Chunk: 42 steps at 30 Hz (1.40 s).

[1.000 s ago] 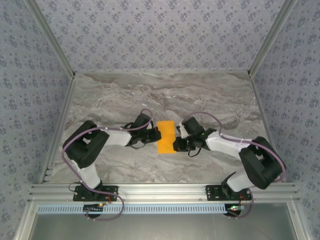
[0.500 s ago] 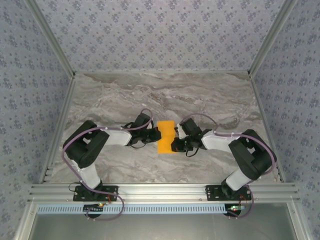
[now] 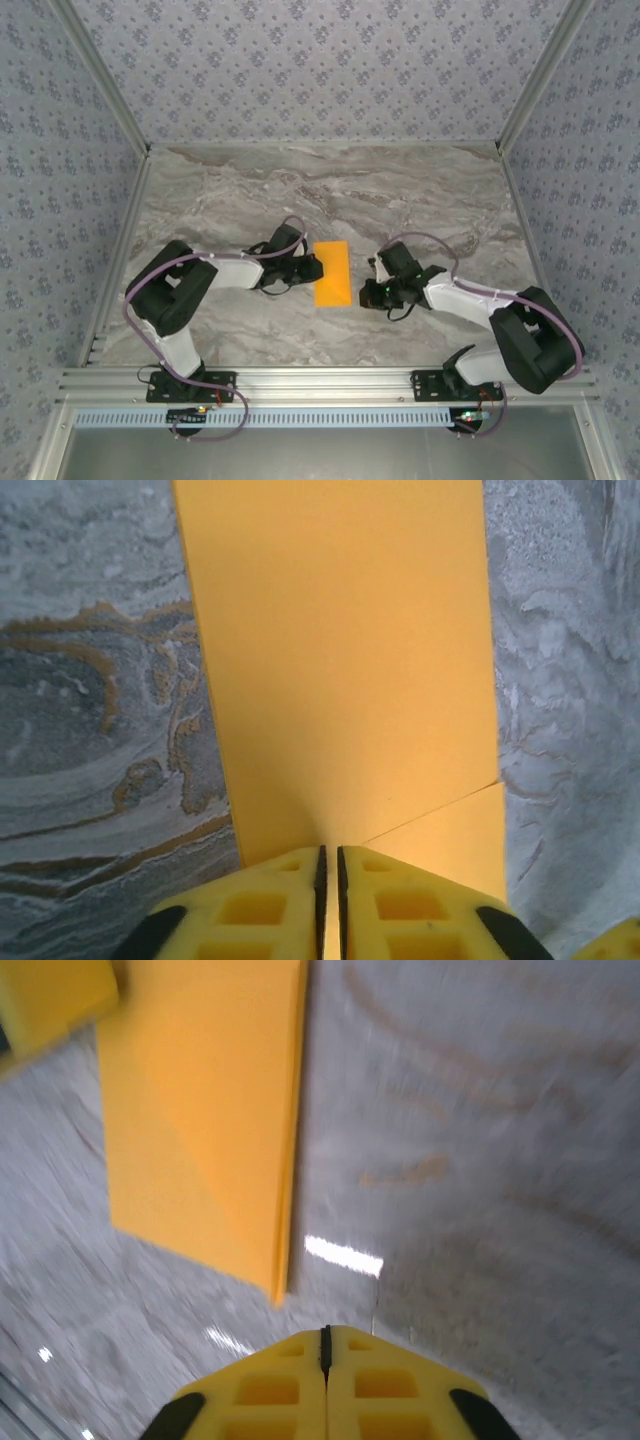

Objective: Fold a paper plane with a square sheet of paper (pick it up from the middle)
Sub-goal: Fold the triangle a second time at the center of the table, then turn over the paper at the center of the table.

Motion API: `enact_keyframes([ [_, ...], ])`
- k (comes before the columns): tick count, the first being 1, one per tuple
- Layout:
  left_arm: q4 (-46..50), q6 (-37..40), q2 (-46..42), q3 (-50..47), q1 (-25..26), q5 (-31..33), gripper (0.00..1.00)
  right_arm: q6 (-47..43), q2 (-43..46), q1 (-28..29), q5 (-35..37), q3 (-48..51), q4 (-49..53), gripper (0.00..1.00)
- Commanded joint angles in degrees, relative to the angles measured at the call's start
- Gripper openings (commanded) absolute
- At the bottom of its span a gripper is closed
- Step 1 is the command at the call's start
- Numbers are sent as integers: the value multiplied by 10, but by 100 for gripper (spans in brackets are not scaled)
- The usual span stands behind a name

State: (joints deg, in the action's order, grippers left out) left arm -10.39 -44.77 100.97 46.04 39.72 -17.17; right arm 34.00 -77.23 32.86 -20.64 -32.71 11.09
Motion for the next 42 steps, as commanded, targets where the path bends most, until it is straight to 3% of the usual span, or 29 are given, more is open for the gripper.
enact_keyframes([
  [1, 65, 16, -49, 28, -8, 14, 36, 52, 5, -22, 31, -31, -32, 27],
  [4, 80, 6, -88, 35, -9, 25, 55, 82, -7, -31, 34, -35, -79, 41],
  [6, 81, -5, -110, 25, -9, 35, 61, 95, -18, -33, 25, -37, -106, 43],
  [18, -9, -102, -167, -77, -9, 10, 80, 63, -131, -21, -22, -87, -153, 46],
  [26, -37, -125, -167, -100, -9, -15, 86, 33, -185, -14, -46, -102, -172, 38],
  [34, -55, -138, -155, -102, -8, -44, 86, 32, -179, -17, -54, -78, -207, 22],
  [42, -126, -175, -111, -109, -6, -92, 79, 45, -171, -30, -47, -62, -227, 4],
])
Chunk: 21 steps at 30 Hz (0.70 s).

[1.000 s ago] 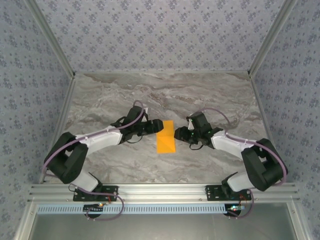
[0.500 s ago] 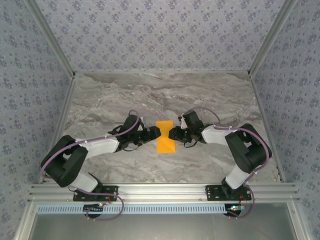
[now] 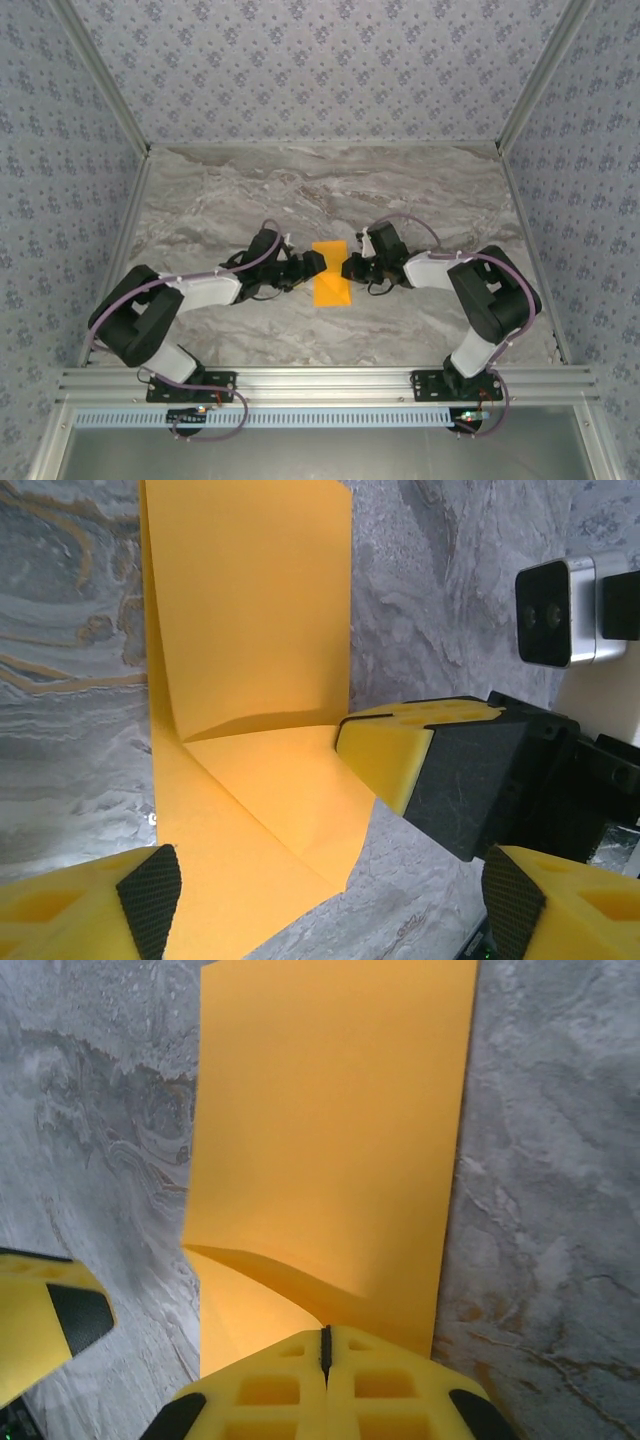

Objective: Fold a paper plane with a square sheet of paper (pick it up from the middle)
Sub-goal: Turn over the paper at the center of the table.

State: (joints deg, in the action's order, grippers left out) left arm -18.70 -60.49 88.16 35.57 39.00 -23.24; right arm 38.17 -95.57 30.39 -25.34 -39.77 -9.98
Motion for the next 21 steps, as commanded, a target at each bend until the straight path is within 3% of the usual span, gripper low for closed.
enact_keyframes([
  [1, -47, -20, 23, -2, 1, -34, 78, 4, 12, -6, 0, 9, -17, 4],
  [21, -47, 0, 105, 58, 10, -61, 43, 11, 30, -21, -2, 26, -33, 4],
])
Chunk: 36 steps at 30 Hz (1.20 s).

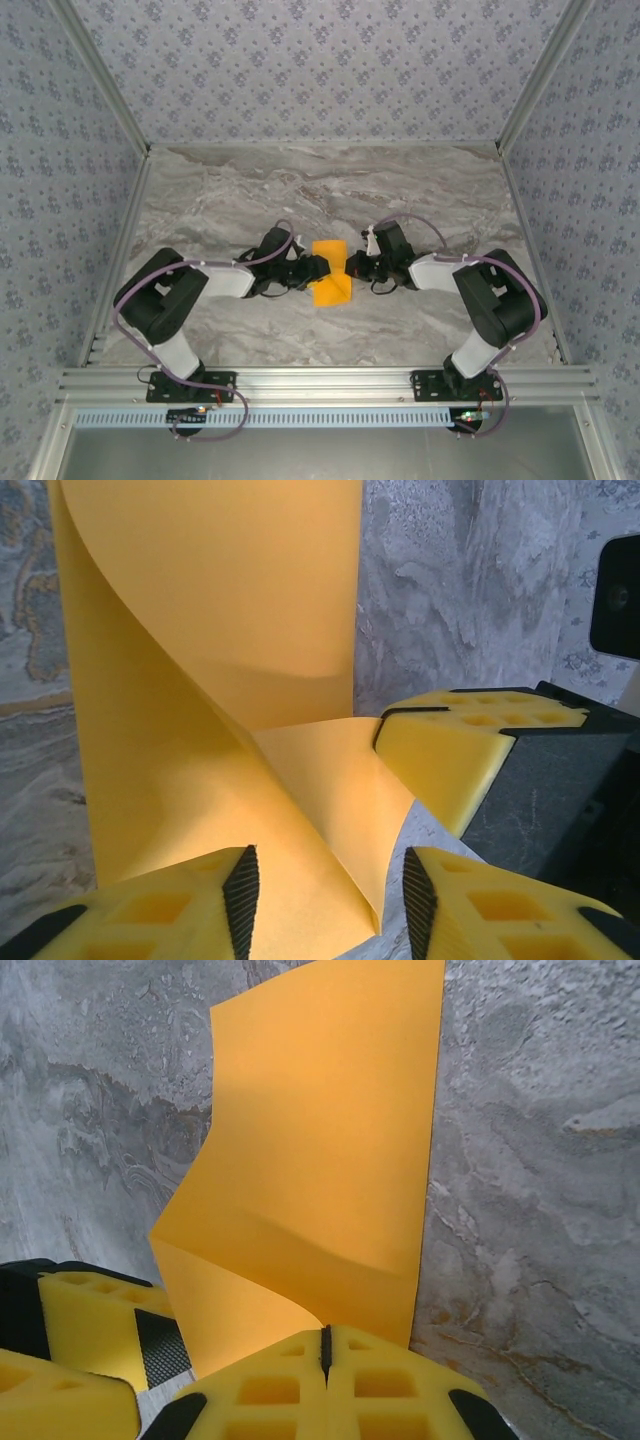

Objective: Fold a paper plane with a square sheet of paper (pick it up from the middle)
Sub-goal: Turn over the paper at the center of the table.

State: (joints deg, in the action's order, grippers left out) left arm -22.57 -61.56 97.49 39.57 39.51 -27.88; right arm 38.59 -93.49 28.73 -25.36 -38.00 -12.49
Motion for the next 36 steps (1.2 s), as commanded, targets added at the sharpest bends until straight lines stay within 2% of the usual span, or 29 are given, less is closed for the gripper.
enact_keyframes([
  [1, -9, 10, 15, 19, 5, -15, 42, 7, 9, -5, -3, 9, -8, 4],
  [11, -21, 7, 42, 36, 5, -18, 39, 8, 12, -5, -8, 12, -9, 5],
  [16, -24, 8, 53, 43, 6, -14, 33, 14, 21, -6, -13, 15, -11, 11],
  [19, -24, 14, 54, 40, 6, -9, 30, 23, 43, -6, 0, 19, 1, 20],
  [22, -22, 20, 54, 40, 6, -9, 25, 29, 82, -8, 27, 20, 38, 41],
  [27, -10, 32, 53, 44, 6, 2, 16, 22, 156, -16, 95, 8, 129, 61],
  [32, 34, 60, 27, 52, 5, 23, 7, 22, 233, -22, 161, -2, 215, 73],
  [36, 150, 113, -33, 76, 6, 61, 6, 27, 285, -24, 208, -13, 281, 83],
])
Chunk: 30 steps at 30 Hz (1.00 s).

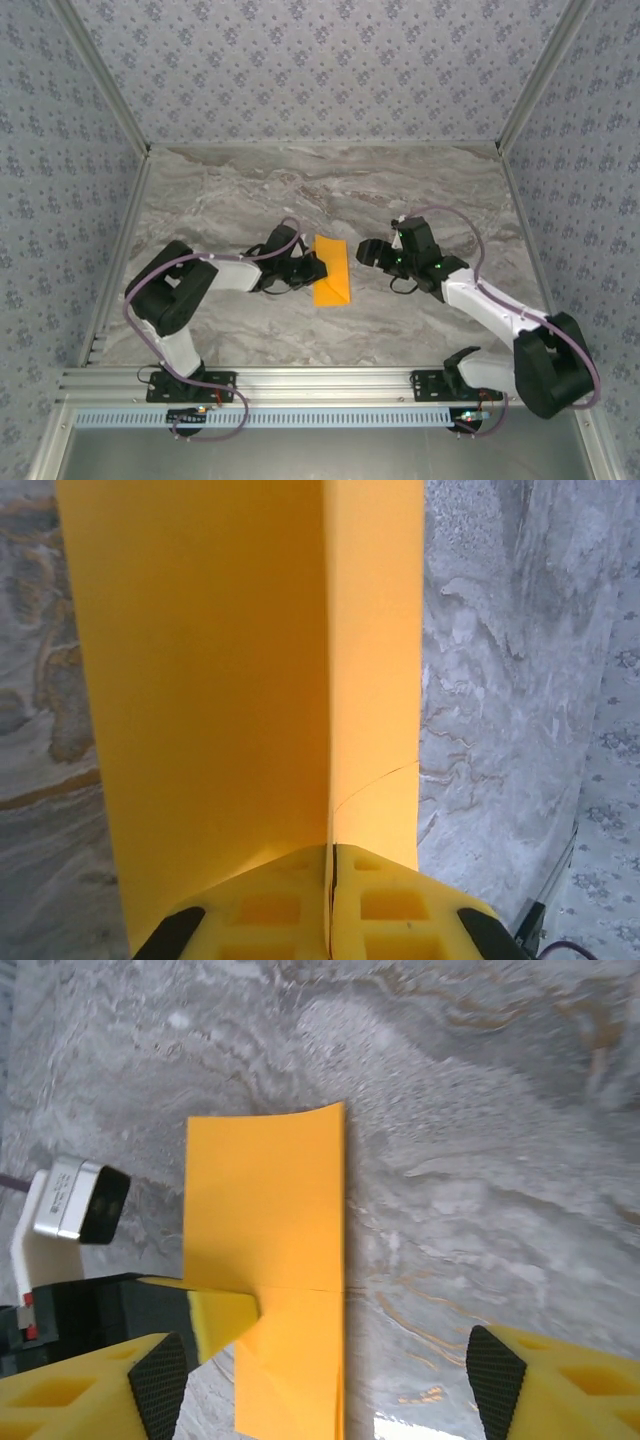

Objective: Fold a paper plane with a square sheet of paper (pick it up from the middle)
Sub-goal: Turn over the paper at the center of the table.

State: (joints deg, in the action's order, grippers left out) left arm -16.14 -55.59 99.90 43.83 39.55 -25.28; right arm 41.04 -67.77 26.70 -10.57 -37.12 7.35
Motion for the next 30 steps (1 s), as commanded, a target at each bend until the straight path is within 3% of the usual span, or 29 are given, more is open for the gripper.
enact_keyframes([
  [1, 126, 71, -75, 43, 6, 49, 6, 3, 39, -4, 67, -23, 92, 86],
  [7, 418, 184, -184, 147, 15, 188, 7, 4, 90, -6, 97, -30, 122, 100],
  [14, 643, 275, -236, 269, 18, 373, 7, 11, 105, -8, 121, -27, 135, 100],
  [19, 698, 286, -202, 302, 24, 523, 7, 27, 105, -9, 140, -22, 141, 100],
  [23, 732, 251, -133, 318, 33, 653, 9, 38, 103, -9, 145, -21, 146, 100],
  [30, 723, 223, -1, 329, 44, 742, 9, 57, 82, -22, 151, -43, 191, 100],
])
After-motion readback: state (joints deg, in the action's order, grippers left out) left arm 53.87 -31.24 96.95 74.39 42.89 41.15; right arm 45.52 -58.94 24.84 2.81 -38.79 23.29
